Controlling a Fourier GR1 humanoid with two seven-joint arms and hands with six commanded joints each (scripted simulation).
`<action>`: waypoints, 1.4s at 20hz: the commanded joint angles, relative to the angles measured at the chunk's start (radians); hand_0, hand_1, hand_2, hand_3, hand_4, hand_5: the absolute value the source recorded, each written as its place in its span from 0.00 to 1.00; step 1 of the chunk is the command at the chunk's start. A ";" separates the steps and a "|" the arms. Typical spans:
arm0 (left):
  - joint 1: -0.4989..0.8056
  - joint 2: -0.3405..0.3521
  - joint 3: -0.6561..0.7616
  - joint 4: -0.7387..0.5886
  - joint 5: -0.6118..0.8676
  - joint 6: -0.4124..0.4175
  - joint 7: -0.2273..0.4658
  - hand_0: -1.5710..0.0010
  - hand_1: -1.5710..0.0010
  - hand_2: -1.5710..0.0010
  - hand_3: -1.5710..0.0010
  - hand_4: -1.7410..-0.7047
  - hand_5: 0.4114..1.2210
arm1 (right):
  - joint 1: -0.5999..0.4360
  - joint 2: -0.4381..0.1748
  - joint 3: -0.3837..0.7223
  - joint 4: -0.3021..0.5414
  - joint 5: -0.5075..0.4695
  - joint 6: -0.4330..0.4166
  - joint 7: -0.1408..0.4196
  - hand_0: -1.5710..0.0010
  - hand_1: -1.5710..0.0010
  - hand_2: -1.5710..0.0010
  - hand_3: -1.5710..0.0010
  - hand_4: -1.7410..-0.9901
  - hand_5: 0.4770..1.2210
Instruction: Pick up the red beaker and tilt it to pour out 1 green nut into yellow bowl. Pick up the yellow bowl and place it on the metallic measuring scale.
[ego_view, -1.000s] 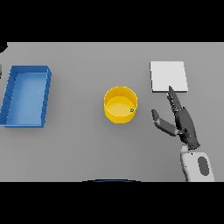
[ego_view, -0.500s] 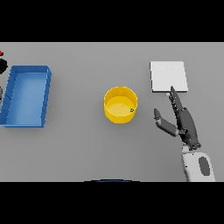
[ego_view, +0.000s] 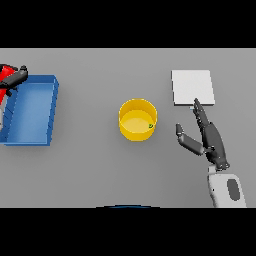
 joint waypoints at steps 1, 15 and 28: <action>0.002 -0.003 -0.004 -0.019 0.011 -0.024 0.005 0.50 0.58 0.62 0.76 0.83 0.36 | -0.004 0.000 0.001 0.010 0.007 -0.002 -0.006 1.00 1.00 1.00 1.00 0.56 0.33; 0.028 -0.033 -0.014 -0.066 -0.090 -0.059 0.003 0.98 0.98 0.98 0.99 0.98 0.32 | -0.023 -0.016 0.044 -0.022 0.121 -0.054 0.071 1.00 1.00 1.00 1.00 0.64 0.27; 0.044 -0.042 0.000 -0.095 -0.075 -0.045 -0.016 1.00 1.00 1.00 1.00 0.96 0.37 | -0.393 -0.250 0.320 0.114 0.434 0.207 0.010 1.00 1.00 1.00 1.00 0.68 0.19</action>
